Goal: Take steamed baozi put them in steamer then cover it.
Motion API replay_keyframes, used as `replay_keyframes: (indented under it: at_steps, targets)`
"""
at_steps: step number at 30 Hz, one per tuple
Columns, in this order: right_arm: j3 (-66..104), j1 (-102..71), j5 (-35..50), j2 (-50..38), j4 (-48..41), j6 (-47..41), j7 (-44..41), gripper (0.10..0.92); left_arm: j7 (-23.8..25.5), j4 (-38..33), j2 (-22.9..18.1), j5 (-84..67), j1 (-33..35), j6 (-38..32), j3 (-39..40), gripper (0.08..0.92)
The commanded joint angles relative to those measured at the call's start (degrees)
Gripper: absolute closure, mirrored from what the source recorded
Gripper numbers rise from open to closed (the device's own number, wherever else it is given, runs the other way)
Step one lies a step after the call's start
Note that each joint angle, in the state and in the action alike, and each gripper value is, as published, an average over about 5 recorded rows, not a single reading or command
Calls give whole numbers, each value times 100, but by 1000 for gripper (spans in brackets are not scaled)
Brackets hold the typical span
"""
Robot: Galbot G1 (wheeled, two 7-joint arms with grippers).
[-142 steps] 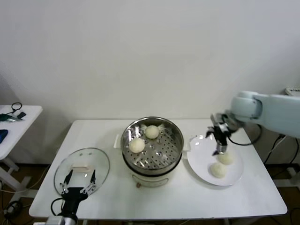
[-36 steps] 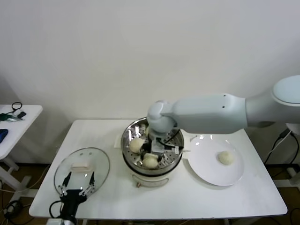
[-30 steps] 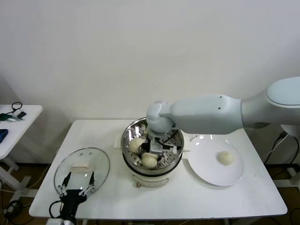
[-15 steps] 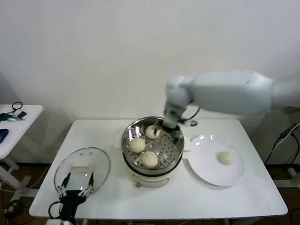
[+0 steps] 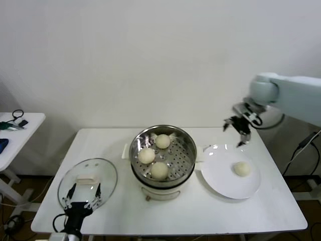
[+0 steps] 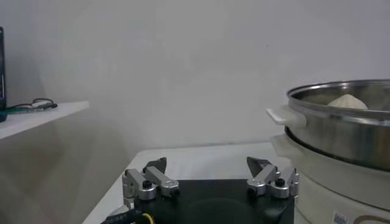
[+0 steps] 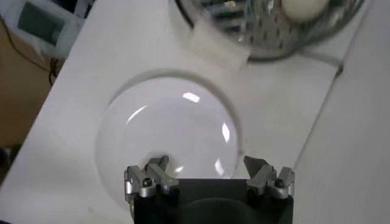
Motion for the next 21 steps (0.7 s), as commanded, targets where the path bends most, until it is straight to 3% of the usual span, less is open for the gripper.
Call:
replay_keyframes:
  at_steps: [1, 21]
  targets:
    - [1081, -1874, -650, -1052, -514, -839, 205, 203, 3, 11, 0, 6, -11, 6, -2, 177]
    - [2817, -3748, -1279, -239, -1714, -767, 575, 203, -17, 90, -62, 66, 57, -32, -15, 177]
